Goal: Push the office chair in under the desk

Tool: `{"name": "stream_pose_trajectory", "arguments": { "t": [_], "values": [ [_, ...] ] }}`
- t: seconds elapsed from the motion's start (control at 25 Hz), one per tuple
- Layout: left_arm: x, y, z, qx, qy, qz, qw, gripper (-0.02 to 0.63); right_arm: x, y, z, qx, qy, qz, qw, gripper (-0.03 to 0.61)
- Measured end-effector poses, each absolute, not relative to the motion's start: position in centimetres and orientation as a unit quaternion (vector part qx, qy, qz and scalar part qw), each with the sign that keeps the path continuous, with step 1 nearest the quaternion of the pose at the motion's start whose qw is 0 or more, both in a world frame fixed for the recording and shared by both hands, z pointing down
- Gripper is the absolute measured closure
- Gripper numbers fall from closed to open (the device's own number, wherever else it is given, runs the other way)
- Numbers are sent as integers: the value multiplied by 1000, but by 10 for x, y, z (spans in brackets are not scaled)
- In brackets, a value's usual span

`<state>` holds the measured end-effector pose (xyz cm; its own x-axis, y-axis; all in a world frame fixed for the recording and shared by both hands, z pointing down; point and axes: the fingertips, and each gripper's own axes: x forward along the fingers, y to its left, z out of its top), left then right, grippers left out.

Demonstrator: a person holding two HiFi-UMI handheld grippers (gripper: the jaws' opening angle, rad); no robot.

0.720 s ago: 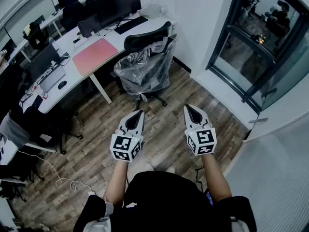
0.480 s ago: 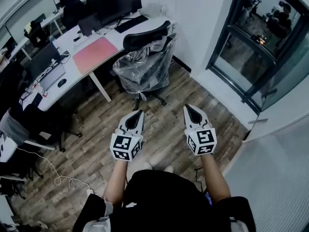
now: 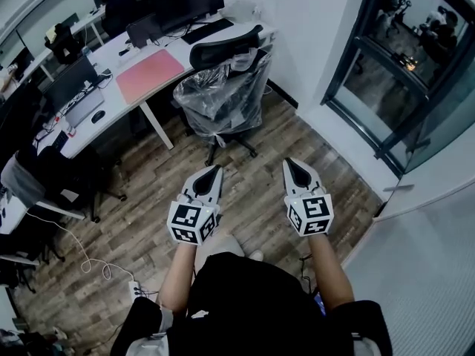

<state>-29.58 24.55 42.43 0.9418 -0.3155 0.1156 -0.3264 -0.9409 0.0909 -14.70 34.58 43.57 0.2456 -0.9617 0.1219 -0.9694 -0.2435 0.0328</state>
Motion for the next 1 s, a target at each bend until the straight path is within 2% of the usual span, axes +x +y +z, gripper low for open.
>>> {"name": "stream_pose_trajectory", "arguments": {
  "t": [0.52,1.0],
  "values": [
    [-278,240,429,982,-174,61,42,598,-130,332,438,780,-622,36,53,555],
    [-247,187,436,981,-176,63,57,598,-99,277,445,776,-627,42,63,555]
  ]
}}
